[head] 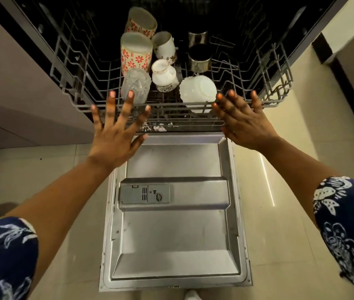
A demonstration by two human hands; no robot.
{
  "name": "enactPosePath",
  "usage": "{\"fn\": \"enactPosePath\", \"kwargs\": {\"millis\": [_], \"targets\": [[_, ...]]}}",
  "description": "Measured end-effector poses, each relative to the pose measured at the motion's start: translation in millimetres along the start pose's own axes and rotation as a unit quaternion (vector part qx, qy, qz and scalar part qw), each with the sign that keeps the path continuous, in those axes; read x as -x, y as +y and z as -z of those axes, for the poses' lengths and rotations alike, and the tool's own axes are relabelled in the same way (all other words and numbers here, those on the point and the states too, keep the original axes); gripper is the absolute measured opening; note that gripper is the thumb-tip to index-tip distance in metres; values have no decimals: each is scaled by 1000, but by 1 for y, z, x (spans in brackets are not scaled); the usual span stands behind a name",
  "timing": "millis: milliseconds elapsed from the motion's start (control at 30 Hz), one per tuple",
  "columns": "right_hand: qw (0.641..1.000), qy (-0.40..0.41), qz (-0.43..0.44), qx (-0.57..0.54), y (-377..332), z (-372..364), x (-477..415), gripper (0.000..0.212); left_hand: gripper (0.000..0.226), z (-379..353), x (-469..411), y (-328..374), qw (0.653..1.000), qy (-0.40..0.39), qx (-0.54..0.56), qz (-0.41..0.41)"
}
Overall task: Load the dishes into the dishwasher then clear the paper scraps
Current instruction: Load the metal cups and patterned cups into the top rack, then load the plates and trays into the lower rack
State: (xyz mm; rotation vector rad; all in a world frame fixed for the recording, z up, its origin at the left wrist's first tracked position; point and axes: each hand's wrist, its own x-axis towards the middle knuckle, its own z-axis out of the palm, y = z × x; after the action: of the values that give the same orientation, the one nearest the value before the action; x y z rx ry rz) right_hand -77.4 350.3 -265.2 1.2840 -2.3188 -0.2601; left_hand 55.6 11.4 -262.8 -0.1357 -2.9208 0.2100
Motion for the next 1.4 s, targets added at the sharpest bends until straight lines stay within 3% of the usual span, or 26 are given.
{"fn": "enactPosePath", "kwargs": {"millis": [400, 933, 1133, 1200, 1267, 1400], "targets": [[997, 49, 32, 46, 25, -22, -23, 66, 67, -8, -25, -9, 1000, 12, -1, 9], [991, -118, 50, -27, 97, -35, -89, 87, 67, -8, -115, -31, 998, -56, -18, 29], [991, -127, 34, -28, 93, -36, -86, 102, 69, -13, -115, -31, 997, -67, -11, 26], [992, -123, 33, -18, 88, -24, -89, 98, 70, -6, -113, -33, 998, -62, -5, 14], [993, -114, -9, -9, 80, -16, -82, 87, 73, -3, -103, -32, 997, -50, 12, 52], [972, -111, -198, -57, 60, -17, -42, 80, 77, -11, -82, -21, 978, -98, 56, 178]]}}
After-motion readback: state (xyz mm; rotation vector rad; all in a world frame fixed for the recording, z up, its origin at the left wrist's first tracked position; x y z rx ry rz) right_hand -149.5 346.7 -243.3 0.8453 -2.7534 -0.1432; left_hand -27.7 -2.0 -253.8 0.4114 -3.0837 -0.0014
